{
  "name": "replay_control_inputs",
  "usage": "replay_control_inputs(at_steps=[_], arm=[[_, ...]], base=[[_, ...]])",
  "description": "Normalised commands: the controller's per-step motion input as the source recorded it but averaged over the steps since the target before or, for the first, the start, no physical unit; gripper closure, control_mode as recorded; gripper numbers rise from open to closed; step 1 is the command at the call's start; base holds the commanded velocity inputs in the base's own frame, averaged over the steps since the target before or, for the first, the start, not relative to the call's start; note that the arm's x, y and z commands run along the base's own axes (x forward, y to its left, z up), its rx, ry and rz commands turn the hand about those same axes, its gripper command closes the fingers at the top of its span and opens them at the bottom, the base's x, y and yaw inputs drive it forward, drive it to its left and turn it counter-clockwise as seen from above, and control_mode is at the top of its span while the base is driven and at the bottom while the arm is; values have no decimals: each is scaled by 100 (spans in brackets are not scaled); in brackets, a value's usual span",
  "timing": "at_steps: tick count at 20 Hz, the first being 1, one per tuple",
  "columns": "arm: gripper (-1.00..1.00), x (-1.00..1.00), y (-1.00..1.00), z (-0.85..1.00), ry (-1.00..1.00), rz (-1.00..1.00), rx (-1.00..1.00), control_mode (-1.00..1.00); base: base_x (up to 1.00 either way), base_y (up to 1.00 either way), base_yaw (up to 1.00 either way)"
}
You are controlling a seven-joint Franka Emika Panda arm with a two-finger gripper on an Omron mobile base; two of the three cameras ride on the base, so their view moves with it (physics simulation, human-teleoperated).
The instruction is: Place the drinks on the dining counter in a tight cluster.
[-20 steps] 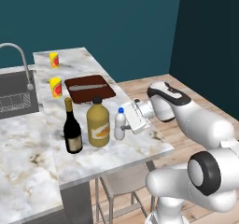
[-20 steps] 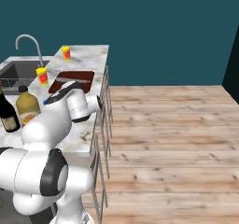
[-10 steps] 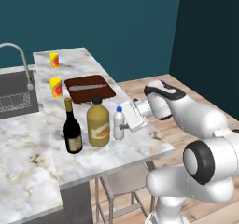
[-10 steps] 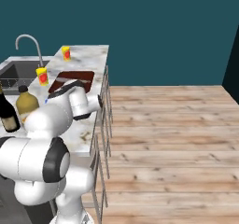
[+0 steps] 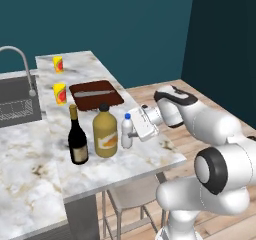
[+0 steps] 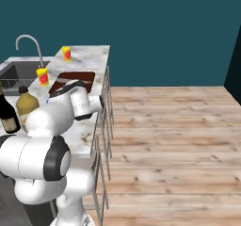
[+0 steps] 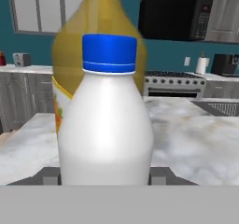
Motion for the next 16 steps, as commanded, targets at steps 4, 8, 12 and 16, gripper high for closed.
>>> replay_control_inputs(at_steps=[4,8,12,16], arm=[[100,-16,0,-14,-7,0,0,-100],[100,0,0,0,0,0,0,-100],[-100,0,0,0,0,0,0,-100],[-100,0,0,0,0,0,0,-100]], base=[[0,0,0],[0,0,0],[0,0,0],[0,0,0]])
